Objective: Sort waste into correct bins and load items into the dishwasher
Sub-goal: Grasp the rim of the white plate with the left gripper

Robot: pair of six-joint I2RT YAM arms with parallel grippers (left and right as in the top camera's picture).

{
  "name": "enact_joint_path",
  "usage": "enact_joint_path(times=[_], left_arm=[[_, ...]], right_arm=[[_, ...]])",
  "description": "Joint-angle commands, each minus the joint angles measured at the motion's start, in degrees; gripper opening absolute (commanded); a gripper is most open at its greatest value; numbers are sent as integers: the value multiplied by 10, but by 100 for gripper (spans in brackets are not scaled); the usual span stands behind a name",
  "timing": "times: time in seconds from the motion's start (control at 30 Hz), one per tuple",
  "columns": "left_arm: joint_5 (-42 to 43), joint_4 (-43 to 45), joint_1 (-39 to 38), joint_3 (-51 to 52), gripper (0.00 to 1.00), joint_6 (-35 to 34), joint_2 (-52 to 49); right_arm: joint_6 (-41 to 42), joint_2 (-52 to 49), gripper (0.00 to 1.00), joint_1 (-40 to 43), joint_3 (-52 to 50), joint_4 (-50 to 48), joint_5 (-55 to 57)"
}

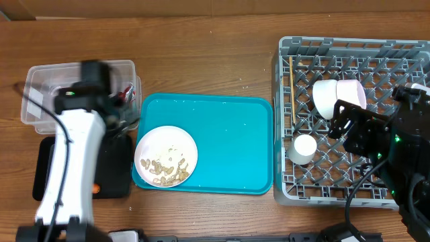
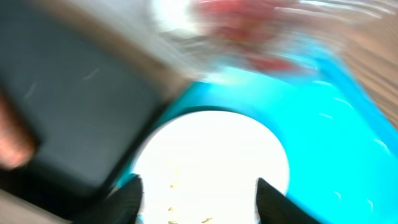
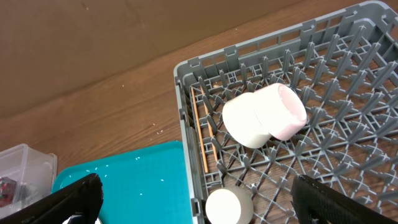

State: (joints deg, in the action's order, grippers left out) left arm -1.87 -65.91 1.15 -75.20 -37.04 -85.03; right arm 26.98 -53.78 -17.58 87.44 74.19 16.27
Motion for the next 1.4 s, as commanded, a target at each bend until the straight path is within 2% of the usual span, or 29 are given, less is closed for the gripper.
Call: enact_joint_path(times=[0.0, 0.07, 0.1, 0.17, 0.27, 0.33, 0.43, 0.63, 0.83, 0.97, 1.0, 1.1, 1.23, 1.37], left_arm=[[-70, 31, -148, -11, 76, 98, 17], [-95, 52, -214, -5, 75, 110, -2], [-104, 70, -259, 0, 69, 109, -29], [-110, 85, -295, 1, 64, 98, -71], [-143, 93, -320, 1, 56, 19, -134], [-145, 107, -323, 1, 49, -10, -173], [-122, 131, -323, 1, 40, -4, -227], [-121, 127, -323, 1, 38, 37, -289], [-123, 114, -323, 1, 25, 56, -321], [-142, 114, -323, 1, 26, 56, -321], [-143, 114, -323, 1, 24, 56, -321], [-143, 114, -324, -1, 4, 56, -321], [-151, 129, -334, -2, 4, 94, -321], [-160, 138, -346, -2, 4, 100, -321]], right_arm=[[1, 2, 100, 3, 11, -3, -1], [1, 2, 100, 3, 11, -3, -1], [1, 2, 100, 3, 11, -3, -1], [1, 2, 100, 3, 11, -3, -1], [1, 2, 100, 3, 11, -3, -1], [1, 2, 100, 3, 11, -3, -1], [1, 2, 100, 3, 11, -3, -1], [1, 2, 100, 3, 11, -3, -1], [1, 2, 100, 3, 11, -3, -1], [1, 2, 100, 3, 11, -3, -1], [1, 2, 100, 3, 11, -3, -1], [1, 2, 100, 3, 11, -3, -1], [1, 2, 100, 3, 11, -3, -1], [1, 2, 100, 3, 11, -3, -1]])
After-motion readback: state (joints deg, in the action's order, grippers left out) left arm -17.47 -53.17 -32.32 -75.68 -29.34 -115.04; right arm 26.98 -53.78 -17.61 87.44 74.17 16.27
